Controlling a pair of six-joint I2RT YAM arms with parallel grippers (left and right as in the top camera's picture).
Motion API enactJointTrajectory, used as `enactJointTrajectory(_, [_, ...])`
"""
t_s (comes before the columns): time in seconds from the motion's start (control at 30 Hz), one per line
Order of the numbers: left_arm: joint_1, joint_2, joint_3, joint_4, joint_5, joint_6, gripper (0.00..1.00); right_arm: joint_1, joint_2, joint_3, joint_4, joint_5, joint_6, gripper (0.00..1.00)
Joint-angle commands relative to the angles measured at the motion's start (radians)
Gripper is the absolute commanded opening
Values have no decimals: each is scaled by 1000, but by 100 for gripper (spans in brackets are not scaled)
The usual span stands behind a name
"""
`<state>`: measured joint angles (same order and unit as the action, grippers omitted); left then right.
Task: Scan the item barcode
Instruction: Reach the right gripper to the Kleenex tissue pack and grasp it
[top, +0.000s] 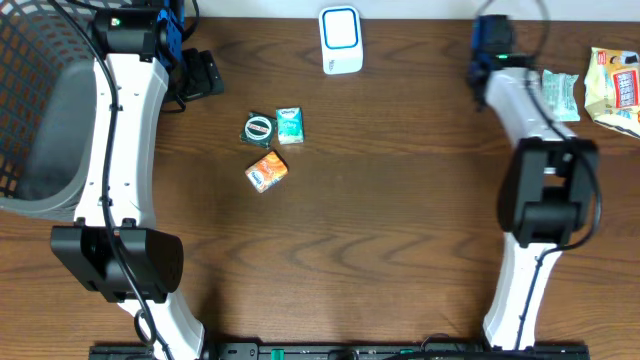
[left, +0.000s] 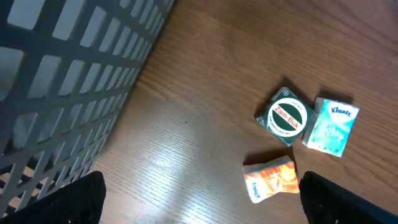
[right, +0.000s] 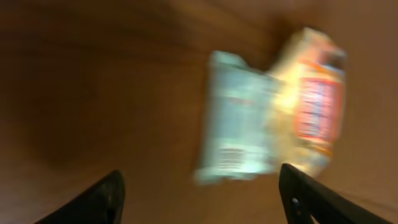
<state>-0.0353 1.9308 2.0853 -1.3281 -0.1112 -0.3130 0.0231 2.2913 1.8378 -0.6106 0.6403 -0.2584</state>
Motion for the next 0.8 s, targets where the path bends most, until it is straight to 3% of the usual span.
enactJointTrajectory(0.0, [2, 10, -6, -3, -12, 8, 98, 135, -66, 4, -12, -391, 192, 75])
enactJointTrajectory(0.23, [2, 10, -6, -3, -12, 8, 98, 264, -131, 4, 85, -1006, 344, 75])
enactJointTrajectory(0.27, [2, 10, -6, -3, -12, 8, 98, 280, -124, 4, 98, -1027, 390, 70])
enactJointTrajectory(0.37, [2, 10, -6, -3, -12, 9, 97, 329, -94, 4, 121, -1027, 524, 66])
enactJointTrajectory(0.77, [2, 10, -6, -3, -12, 9, 98, 475, 51, 4, 229, -1028, 676, 57])
